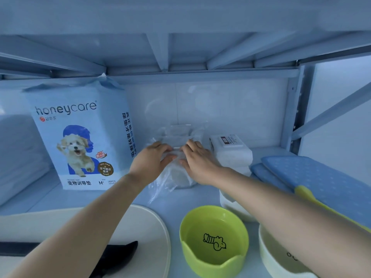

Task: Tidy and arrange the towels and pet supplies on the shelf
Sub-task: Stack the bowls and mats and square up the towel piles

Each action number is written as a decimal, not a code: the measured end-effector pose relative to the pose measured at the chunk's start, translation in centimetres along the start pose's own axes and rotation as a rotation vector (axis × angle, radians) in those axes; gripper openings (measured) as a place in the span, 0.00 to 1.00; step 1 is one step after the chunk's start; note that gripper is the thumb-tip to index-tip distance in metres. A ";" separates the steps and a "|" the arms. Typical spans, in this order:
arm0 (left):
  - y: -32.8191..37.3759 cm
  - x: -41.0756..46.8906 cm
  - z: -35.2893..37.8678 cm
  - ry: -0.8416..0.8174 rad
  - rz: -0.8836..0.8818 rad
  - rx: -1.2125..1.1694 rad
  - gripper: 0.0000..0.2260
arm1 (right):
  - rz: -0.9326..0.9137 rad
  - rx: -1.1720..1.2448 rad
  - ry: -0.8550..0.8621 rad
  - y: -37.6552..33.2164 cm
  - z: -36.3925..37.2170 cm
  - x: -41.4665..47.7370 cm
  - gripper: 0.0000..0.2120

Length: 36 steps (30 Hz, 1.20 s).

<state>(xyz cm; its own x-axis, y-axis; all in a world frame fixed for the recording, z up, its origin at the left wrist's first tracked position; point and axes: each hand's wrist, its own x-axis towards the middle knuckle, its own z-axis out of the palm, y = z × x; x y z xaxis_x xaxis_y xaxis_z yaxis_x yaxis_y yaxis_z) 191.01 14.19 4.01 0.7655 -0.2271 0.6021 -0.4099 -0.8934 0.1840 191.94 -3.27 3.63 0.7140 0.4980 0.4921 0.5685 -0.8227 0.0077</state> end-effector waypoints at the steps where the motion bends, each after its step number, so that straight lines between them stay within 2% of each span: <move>1: 0.3 -0.1 0.1 0.001 -0.008 0.009 0.12 | 0.006 0.013 -0.018 0.0 -0.2 -0.2 0.20; 4: 1.3 -0.5 0.7 0.009 -0.020 0.119 0.14 | 0.026 0.035 -0.050 0.3 -0.7 -0.7 0.22; 9: 1.7 -1.5 2.4 0.073 0.134 0.307 0.17 | 0.020 -0.034 -0.063 1.1 -0.7 -1.2 0.19; 14: 1.7 -0.9 2.1 -0.016 0.181 0.345 0.21 | 0.016 -0.072 -0.097 1.6 -1.1 -0.9 0.16; 17: 1.8 -0.4 2.4 -0.128 0.154 0.357 0.22 | 0.037 -0.075 -0.107 2.0 -1.0 -0.7 0.16; 29: 3.5 1.5 4.1 -0.149 0.069 0.408 0.21 | 0.105 -0.107 -0.117 3.7 -0.6 0.3 0.14; 33: 3.6 1.7 4.1 -0.157 0.068 0.392 0.21 | 0.090 -0.025 -0.130 4.7 -1.0 0.3 0.20; 36: 3.1 1.7 3.7 -0.156 0.078 0.325 0.22 | 0.064 0.085 -0.057 5.9 -2.4 -0.4 0.26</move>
<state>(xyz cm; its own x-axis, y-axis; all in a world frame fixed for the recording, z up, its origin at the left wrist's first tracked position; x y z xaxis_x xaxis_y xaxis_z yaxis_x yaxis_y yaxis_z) 192.87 9.60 2.69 0.8147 -0.3336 0.4743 -0.3101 -0.9418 -0.1298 193.98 -8.96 5.59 0.7709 0.4616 0.4389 0.5514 -0.8286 -0.0970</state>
